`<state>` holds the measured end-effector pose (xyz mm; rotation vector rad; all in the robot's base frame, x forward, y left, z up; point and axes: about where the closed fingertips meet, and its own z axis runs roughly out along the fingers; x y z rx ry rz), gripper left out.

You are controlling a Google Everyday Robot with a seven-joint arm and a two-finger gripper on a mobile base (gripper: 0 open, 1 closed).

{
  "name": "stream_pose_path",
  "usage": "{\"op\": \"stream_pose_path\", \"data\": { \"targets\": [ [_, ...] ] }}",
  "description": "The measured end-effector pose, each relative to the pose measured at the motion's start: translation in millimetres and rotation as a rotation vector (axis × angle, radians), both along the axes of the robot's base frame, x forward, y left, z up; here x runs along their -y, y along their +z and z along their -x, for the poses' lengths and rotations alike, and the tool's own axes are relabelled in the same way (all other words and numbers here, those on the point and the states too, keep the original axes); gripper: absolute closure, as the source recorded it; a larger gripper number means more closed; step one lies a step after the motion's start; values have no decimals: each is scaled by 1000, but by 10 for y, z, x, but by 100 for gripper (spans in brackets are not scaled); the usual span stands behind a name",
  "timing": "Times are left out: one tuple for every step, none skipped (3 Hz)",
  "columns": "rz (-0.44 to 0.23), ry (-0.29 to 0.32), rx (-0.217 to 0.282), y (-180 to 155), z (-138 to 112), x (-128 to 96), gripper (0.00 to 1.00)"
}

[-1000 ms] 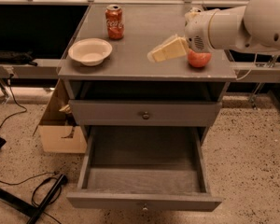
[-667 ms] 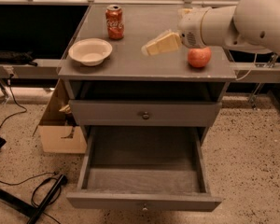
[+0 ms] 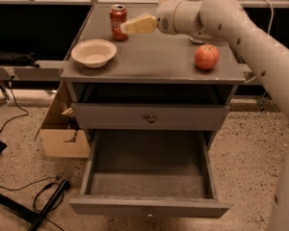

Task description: Place coke can into middle drawer

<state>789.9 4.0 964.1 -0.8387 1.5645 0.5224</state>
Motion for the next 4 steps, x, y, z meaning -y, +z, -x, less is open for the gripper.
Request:
{"op": "stream_pose_path", "data": {
  "targets": [
    [-69,-88,-13,36,-550,-453,0],
    [-107,-137,-31,-28,-830,-673,0],
    [-102,-212,-36,-138,-1103,-853,0],
    [-81,-325,-50,-359,-1453,-839,3]
  ]
}}
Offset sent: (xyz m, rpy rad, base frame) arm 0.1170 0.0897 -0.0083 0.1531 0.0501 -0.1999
